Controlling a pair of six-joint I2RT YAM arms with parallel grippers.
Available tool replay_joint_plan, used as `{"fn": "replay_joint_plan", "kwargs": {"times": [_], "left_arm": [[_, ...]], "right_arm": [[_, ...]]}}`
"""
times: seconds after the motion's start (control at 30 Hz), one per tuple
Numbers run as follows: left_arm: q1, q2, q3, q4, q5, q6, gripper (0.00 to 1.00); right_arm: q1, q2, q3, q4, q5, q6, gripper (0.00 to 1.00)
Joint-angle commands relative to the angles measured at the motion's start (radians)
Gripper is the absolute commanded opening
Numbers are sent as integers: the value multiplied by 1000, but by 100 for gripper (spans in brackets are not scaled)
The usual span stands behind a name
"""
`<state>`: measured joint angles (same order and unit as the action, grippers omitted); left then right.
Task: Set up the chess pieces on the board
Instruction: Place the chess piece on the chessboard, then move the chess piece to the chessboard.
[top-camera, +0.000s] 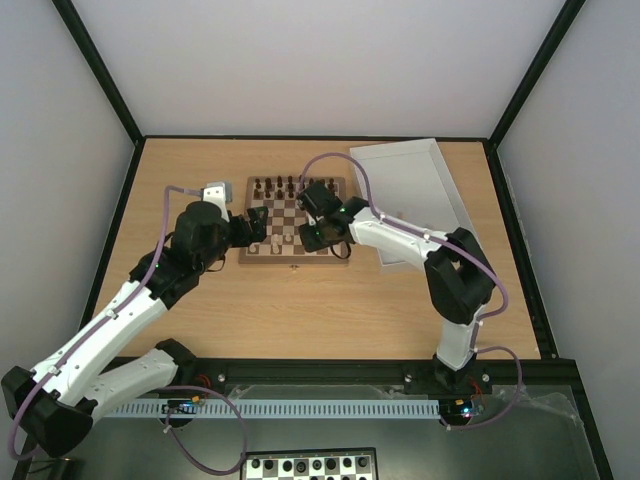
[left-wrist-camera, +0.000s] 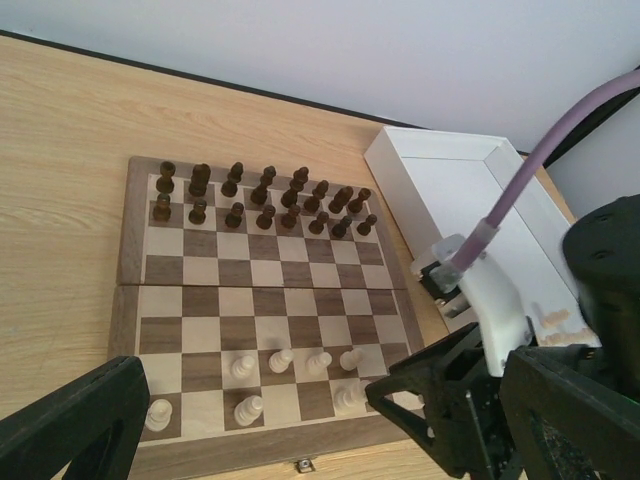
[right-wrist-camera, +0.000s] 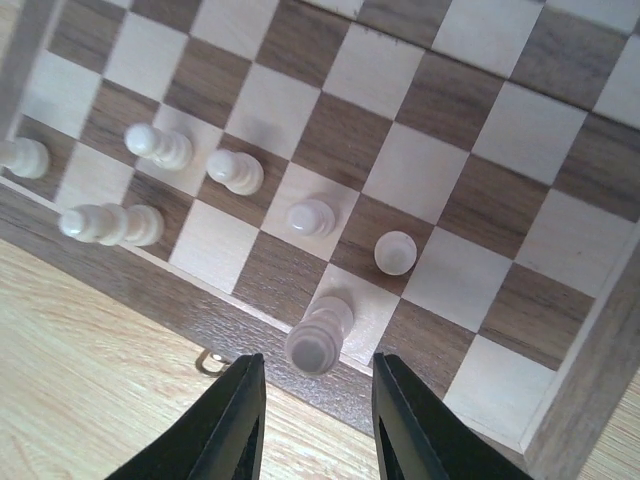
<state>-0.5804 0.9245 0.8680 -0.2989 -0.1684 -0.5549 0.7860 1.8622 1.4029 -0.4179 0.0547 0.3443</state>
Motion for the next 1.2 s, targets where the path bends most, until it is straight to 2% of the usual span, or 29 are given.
{"fn": "replay_joint_plan", "kwargs": {"times": [0.0, 0.23, 0.43, 0.93, 1.07, 1.17], "left_arm": [[-9, 5, 0, 14, 0, -9, 99], [-13, 6, 3, 15, -6, -12, 100], [-15, 6, 1, 15, -9, -13, 99], [-15, 14, -3, 20, -17, -13, 100], [-15, 18, -3, 23, -19, -14, 100], [-16, 20, -3, 23, -19, -13, 99]], "right_arm": [[4, -64, 6, -54, 21, 0, 32], [4, -67, 32, -67, 25, -8, 32], [5, -25, 36, -65, -6, -11, 26], [5, 65, 61, -70, -35, -19, 27], [4, 78, 73, -73, -41, -23, 13], [5, 84, 81, -73, -51, -24, 10]]}}
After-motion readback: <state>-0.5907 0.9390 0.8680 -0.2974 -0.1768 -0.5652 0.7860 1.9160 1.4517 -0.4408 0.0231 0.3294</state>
